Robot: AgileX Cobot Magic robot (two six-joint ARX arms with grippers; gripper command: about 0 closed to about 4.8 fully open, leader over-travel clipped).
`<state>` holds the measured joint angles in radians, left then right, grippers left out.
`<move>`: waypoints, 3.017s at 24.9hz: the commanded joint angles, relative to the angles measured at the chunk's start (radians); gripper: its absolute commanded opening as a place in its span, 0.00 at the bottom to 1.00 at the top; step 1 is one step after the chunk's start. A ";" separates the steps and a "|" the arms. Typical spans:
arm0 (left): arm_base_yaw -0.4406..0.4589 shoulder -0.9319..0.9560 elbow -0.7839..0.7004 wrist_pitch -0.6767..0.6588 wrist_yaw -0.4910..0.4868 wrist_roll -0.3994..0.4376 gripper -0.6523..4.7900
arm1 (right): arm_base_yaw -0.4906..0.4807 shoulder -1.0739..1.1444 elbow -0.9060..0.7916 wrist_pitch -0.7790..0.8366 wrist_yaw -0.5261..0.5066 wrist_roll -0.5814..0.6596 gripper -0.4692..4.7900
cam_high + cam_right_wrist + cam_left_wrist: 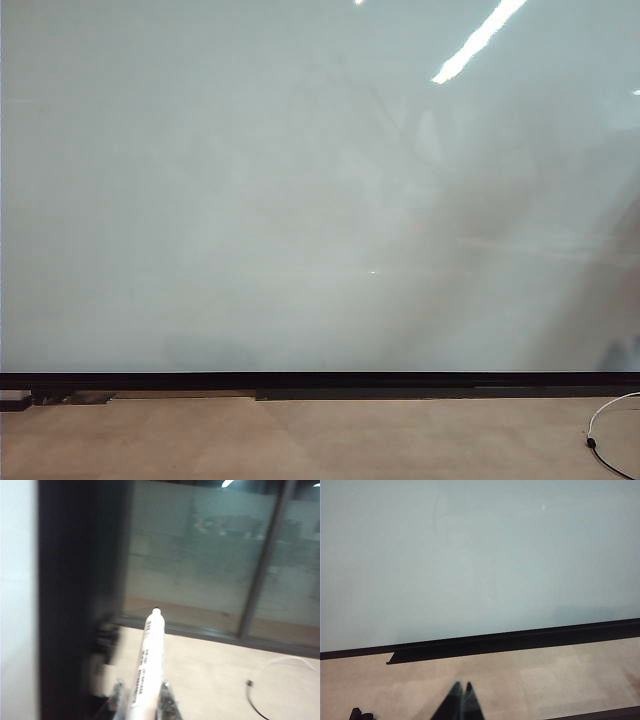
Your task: Pick up the pen on the shelf to the right of the whiteboard and draw a triangle.
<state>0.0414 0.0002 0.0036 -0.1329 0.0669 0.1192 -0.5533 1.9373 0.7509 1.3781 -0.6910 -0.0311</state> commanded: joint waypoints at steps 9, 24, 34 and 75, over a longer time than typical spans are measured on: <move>0.000 0.000 0.003 0.006 0.000 0.001 0.11 | -0.113 -0.297 -0.213 -0.054 0.046 0.087 0.08; -0.001 0.000 0.003 0.006 0.000 0.001 0.11 | 0.228 -1.273 -0.489 -0.889 0.176 0.171 0.08; 0.000 0.000 0.003 0.006 0.000 0.001 0.11 | 1.030 -1.074 -0.406 -0.747 0.544 0.210 0.08; 0.000 0.000 0.003 0.006 0.000 0.001 0.11 | 1.132 -0.516 -0.062 -0.377 0.610 0.076 0.08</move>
<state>0.0414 0.0002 0.0036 -0.1329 0.0669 0.1192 0.5781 1.4242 0.6846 0.9749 -0.0814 0.0399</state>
